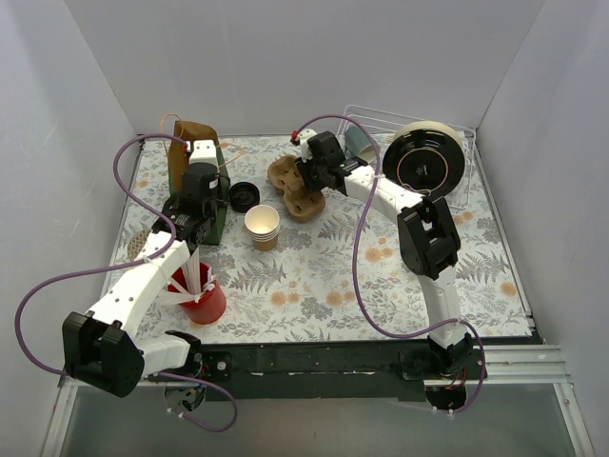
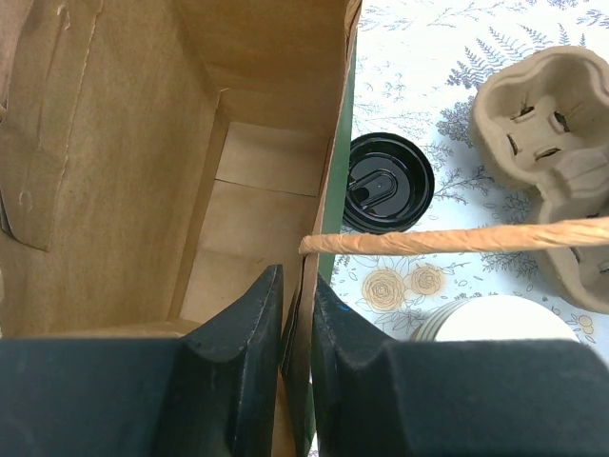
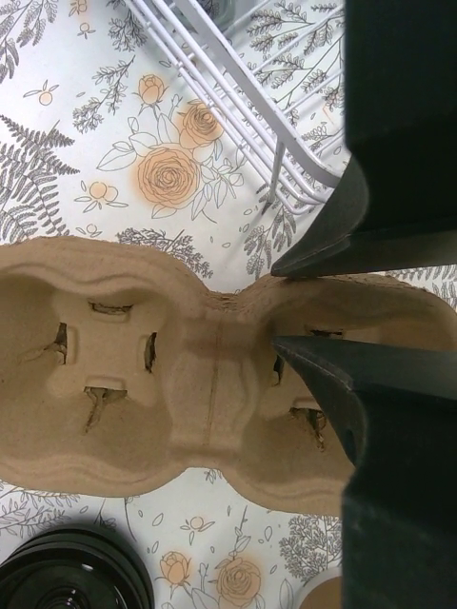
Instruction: Pack the takeout coffee
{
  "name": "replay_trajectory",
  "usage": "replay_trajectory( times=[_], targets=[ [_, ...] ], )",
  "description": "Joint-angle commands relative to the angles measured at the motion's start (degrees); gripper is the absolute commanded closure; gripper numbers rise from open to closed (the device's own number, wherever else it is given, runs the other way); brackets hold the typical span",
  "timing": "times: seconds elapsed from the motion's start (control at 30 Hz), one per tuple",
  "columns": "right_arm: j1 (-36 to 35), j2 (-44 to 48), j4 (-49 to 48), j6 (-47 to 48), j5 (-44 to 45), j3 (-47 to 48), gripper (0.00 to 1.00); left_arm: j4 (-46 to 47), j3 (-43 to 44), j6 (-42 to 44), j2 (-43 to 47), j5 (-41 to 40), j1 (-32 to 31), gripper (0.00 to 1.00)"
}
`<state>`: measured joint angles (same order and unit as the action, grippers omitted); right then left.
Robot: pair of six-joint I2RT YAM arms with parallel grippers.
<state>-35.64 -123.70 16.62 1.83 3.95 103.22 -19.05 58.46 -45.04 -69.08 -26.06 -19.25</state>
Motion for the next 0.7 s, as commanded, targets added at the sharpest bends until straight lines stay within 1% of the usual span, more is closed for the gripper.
replay_trajectory(
  times=[0.0,0.1,0.17,0.3,0.33,0.37,0.4,0.47,0.67],
  targets=[
    [-0.05,3.46,-0.36,2.39,1.94,-0.65,0.61,-2.31,-0.89,-0.49,-0.36,0.58,0.08,0.85],
    [-0.05,3.64,-0.45,2.92,2.38,-0.74,0.67,-2.31,-1.06,-0.49,-0.27,0.58,0.08,0.85],
    [-0.13,3.46,-0.36,3.45,2.73,-0.83,0.75,-2.31,-0.98,-0.49,-0.35,0.49,0.08,0.85],
    [-0.05,3.11,-0.28,3.98,2.91,-0.74,0.85,-2.40,-1.06,-0.49,-0.18,0.40,0.17,0.85],
    [-0.13,3.11,-0.19,3.98,3.00,-0.74,0.84,-2.31,-1.15,-0.40,-0.27,0.40,0.09,0.85],
    [-0.05,3.11,-0.19,4.06,2.82,-0.65,0.76,-2.31,-1.15,-0.49,-0.09,0.49,0.08,0.85],
    [0.04,3.20,-0.27,4.15,2.65,-0.56,0.72,-2.31,-1.15,-0.49,-0.18,0.49,0.17,0.85],
    [0.04,3.38,-0.19,4.50,3.69,-0.48,0.67,-2.40,-1.06,-0.49,-0.27,0.40,0.09,0.85],
    [0.04,2.50,2.27,4.15,5.98,1.37,0.63,-2.40,-1.06,-0.58,-0.44,0.66,0.17,0.85]
  ],
)
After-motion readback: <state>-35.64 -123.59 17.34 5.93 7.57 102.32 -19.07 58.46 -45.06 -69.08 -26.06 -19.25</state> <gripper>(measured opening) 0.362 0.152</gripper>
